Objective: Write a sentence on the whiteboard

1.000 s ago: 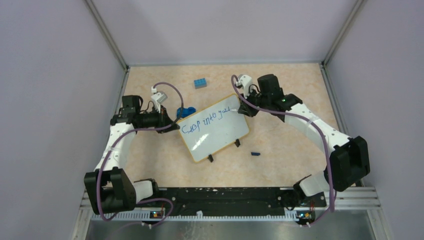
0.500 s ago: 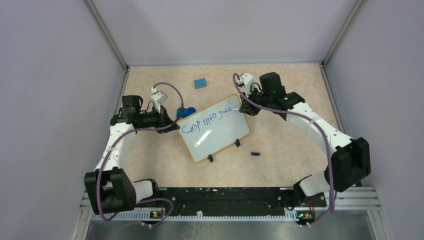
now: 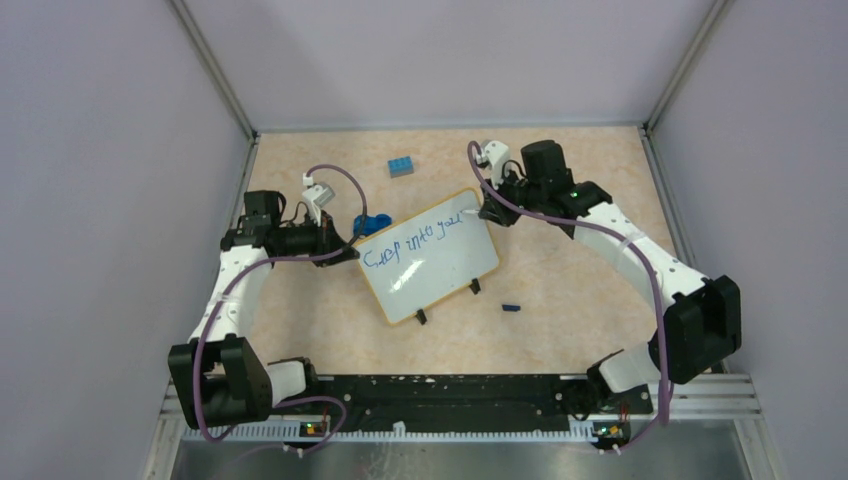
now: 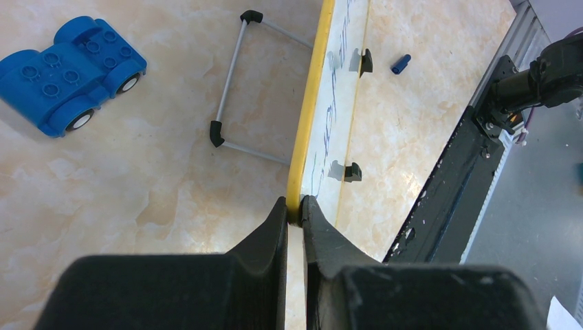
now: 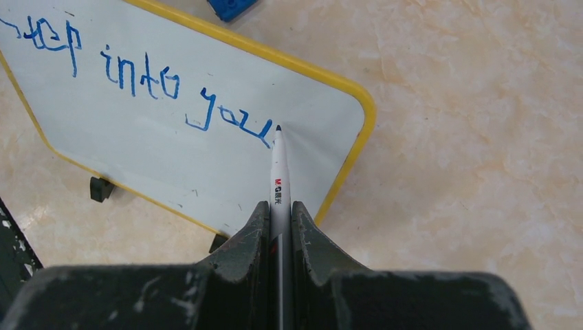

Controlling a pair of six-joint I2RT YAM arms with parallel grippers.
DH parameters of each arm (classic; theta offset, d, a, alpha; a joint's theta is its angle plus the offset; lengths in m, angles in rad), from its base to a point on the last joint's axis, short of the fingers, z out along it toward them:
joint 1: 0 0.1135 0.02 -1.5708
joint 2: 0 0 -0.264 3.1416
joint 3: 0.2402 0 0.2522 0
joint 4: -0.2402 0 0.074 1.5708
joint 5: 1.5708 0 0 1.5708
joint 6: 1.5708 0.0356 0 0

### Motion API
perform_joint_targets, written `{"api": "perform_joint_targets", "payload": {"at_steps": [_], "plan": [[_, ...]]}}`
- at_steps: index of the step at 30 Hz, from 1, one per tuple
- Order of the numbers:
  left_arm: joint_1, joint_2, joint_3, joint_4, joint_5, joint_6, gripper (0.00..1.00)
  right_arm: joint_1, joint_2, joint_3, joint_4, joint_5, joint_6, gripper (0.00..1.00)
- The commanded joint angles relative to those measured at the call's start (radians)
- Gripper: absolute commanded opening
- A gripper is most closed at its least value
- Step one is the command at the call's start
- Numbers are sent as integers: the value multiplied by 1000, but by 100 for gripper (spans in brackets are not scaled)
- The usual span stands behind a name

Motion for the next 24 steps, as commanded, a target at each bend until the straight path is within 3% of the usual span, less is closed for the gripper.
{"api": "perform_joint_targets", "payload": {"at_steps": [1, 24], "plan": [[-7, -7, -19, 2, -32, 33, 0, -10, 1, 42, 60, 24, -12, 0], [-7, -5, -20, 2, -31, 33, 0, -14, -51, -89, 34, 22, -29, 0]]}}
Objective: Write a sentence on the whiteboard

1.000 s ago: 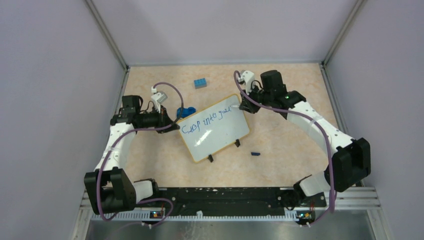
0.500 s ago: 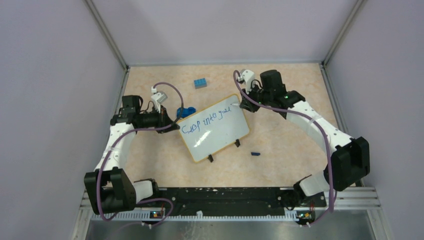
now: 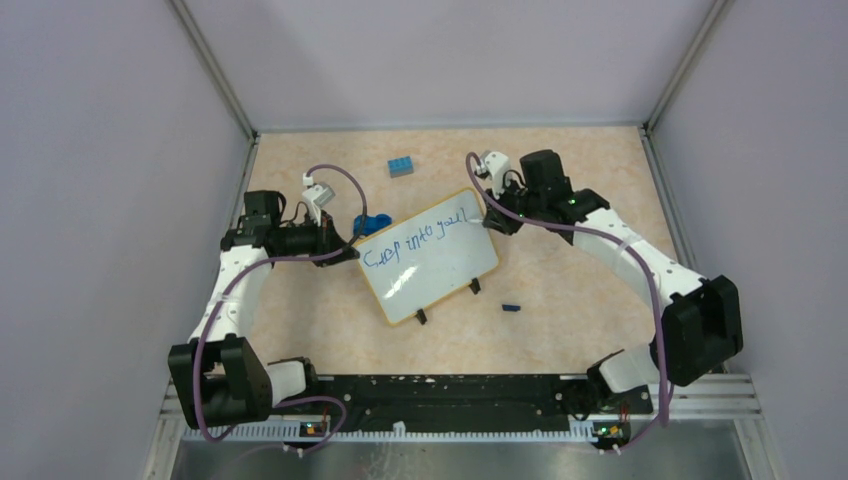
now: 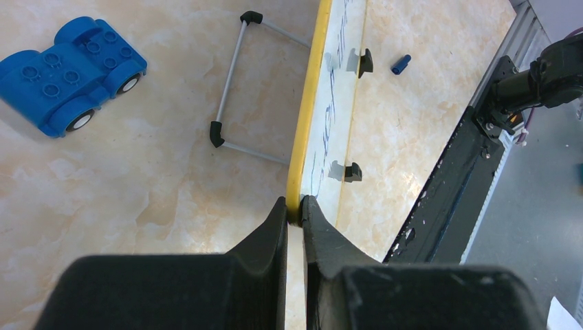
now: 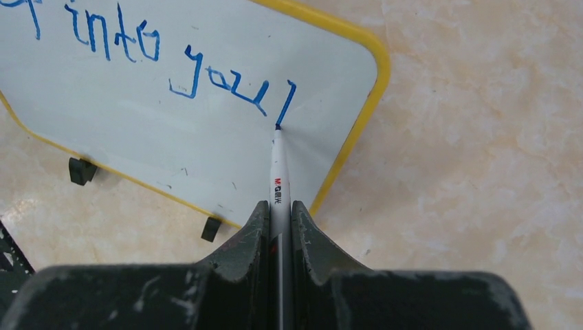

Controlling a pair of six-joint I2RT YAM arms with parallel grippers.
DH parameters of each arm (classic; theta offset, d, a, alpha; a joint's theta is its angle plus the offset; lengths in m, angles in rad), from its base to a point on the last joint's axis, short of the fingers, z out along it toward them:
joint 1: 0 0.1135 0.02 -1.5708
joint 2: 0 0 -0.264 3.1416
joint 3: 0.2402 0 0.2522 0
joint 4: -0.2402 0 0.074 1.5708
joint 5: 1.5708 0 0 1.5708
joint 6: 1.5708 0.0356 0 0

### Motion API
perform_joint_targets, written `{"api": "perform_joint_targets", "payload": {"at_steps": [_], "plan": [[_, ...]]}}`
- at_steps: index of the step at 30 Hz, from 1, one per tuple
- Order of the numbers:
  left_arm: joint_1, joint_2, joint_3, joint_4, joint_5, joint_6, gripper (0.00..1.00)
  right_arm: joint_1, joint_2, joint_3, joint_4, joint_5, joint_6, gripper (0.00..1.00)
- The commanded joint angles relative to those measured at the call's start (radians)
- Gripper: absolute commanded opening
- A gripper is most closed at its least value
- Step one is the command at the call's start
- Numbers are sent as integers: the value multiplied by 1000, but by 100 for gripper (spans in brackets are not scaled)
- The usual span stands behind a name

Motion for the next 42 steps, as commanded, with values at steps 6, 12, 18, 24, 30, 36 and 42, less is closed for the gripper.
{"api": "perform_joint_targets", "payload": {"at_steps": [6, 12, 18, 24, 30, 36, 42], "plan": [[-7, -2, -18, 1, -30, 33, 0, -13, -42, -27, 21, -33, -2, 0], [-7, -8, -22, 1, -33, 33, 0, -13, -14, 21, 38, -17, 9, 0], [-7, -8, -21, 1, -35, 33, 0, -18, 8, 65, 49, 9, 12, 0], [-7, -8, -21, 1, -38, 35, 0, -42, 21, 85, 48, 19, 10, 0], [-7, -3, -19, 2, -35, 33, 0, -53, 5, 85, 24, 14, 6, 0], [-7, -5, -18, 3, -31, 32, 0, -53, -52, 107, -33, -111, -8, 0], [-7, -10, -15, 3, -27, 28, 13, 22, -84, 67, -69, -210, -36, 0]]}}
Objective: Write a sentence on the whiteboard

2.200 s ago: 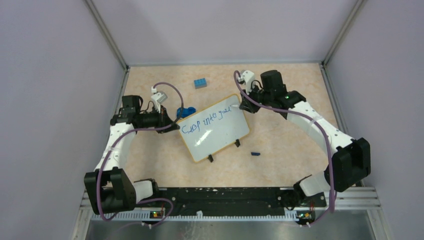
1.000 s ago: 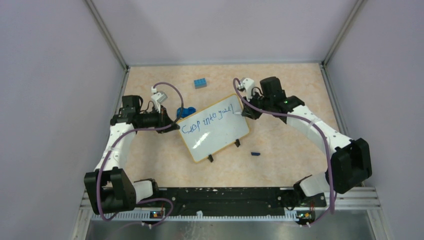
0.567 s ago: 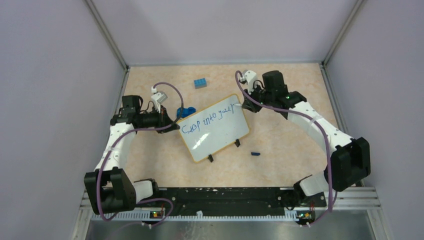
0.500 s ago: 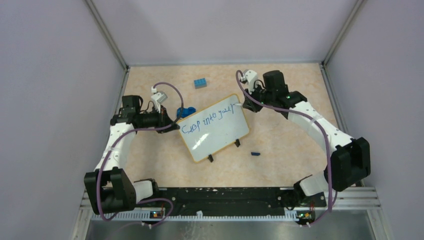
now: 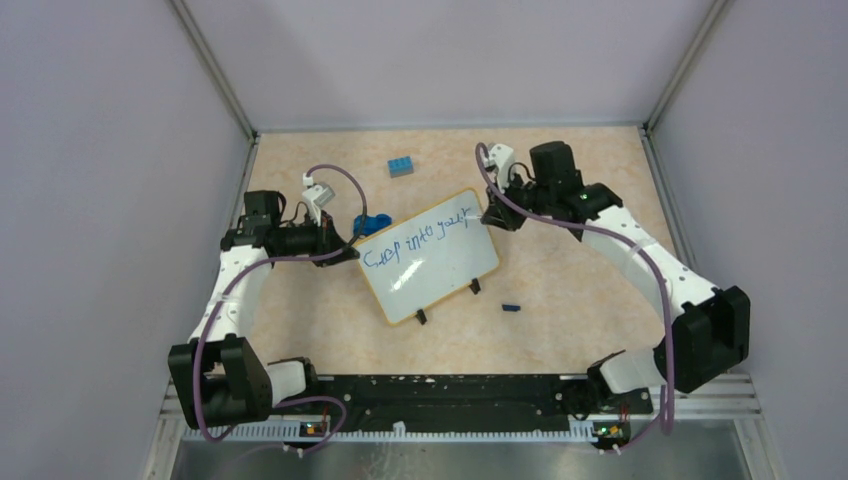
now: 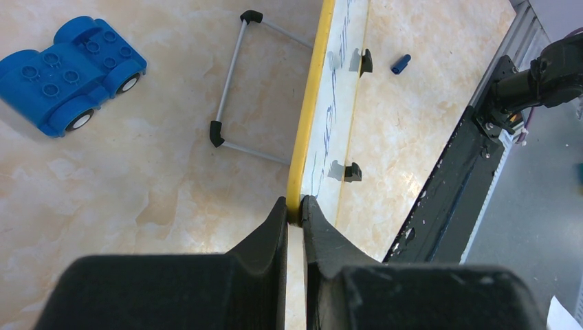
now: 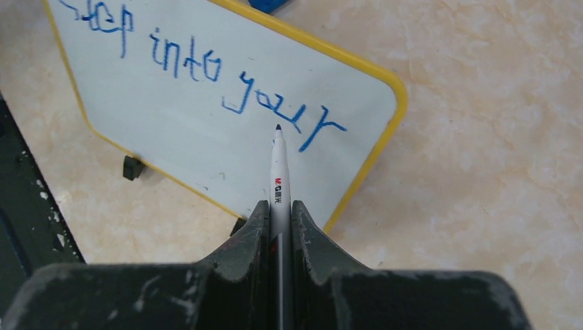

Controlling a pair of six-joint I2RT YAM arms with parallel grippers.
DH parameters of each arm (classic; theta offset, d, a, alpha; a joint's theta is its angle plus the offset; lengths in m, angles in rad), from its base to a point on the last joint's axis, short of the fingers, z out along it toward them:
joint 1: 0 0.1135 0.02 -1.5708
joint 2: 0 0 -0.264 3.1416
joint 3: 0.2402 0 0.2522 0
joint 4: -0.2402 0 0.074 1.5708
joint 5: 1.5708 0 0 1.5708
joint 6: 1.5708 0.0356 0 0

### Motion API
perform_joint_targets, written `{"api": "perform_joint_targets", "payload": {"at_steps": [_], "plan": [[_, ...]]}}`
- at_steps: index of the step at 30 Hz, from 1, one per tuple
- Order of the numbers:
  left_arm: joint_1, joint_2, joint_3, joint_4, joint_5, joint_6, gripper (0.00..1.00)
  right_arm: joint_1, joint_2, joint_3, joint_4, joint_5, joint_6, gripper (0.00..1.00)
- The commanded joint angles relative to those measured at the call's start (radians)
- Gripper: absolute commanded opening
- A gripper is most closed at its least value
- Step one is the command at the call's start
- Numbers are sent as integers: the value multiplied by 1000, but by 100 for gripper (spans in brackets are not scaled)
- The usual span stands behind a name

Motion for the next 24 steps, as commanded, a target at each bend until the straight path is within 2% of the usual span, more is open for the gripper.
{"api": "perform_joint_targets", "payload": {"at_steps": [1, 13, 24], "plan": [[-7, -11, -15, 3, -27, 28, 13, 73, -63, 1, -1, -93, -22, 0], [-7, -9, -25, 10, -25, 26, 15, 310, -51, -125, 208, -41, 120, 0], [-7, 4, -19, 12, -19, 17, 14, 483, -7, -186, 333, 203, 113, 0]]}}
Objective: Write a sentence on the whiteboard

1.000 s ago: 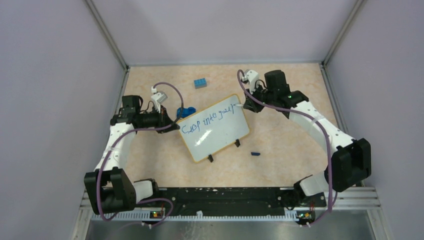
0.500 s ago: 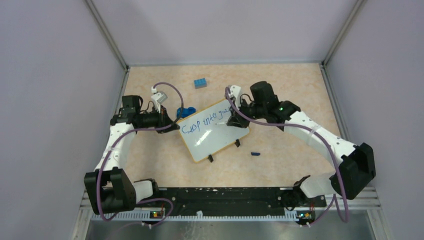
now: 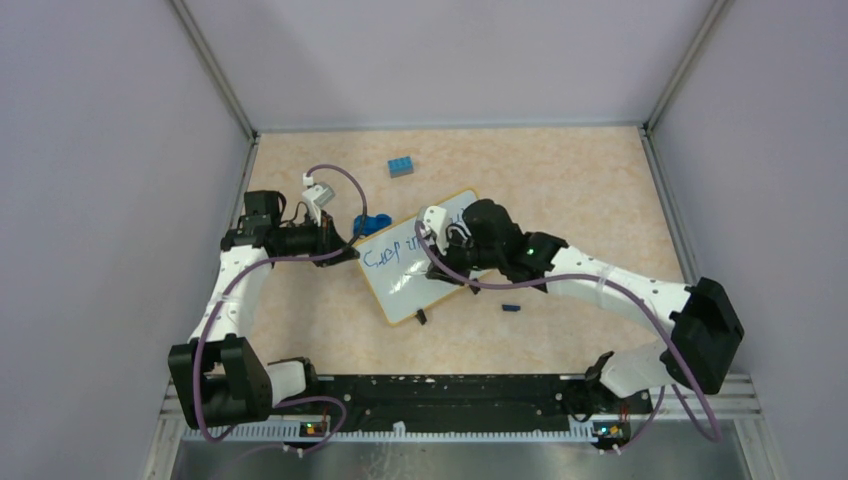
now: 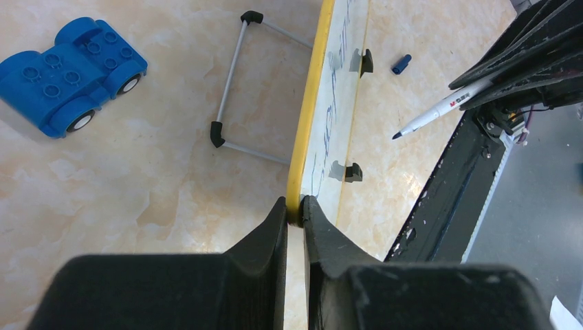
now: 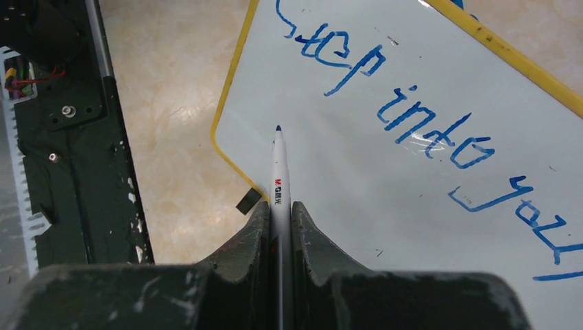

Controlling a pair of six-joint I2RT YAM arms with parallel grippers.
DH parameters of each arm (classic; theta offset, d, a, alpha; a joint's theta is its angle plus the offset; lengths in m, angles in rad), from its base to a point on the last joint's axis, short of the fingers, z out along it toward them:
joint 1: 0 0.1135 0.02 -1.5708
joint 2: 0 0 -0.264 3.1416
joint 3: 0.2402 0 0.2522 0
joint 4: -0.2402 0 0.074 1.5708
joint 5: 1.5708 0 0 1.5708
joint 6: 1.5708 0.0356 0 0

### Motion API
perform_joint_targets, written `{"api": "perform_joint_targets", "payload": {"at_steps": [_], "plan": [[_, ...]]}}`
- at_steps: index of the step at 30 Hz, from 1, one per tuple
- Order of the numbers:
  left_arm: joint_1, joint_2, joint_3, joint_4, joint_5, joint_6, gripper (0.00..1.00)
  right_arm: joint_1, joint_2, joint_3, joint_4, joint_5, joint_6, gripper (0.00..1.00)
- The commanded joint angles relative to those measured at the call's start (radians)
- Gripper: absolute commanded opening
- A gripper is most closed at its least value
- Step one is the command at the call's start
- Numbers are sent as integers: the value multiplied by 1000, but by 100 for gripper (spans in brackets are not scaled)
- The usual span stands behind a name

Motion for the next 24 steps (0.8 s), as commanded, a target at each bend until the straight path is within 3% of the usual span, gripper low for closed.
{"api": "perform_joint_targets", "payload": {"at_steps": [1, 9, 24], "plan": [[-7, 3, -19, 9, -19, 18, 14, 47, 32, -6, 96, 114, -1, 0], [-7, -2, -24, 10, -24, 21, 0, 79, 91, 1, 112, 127, -23, 0], [-6, -4, -29, 10, -25, 25, 0, 86, 154, 27, 94, 186, -64, 0]]}}
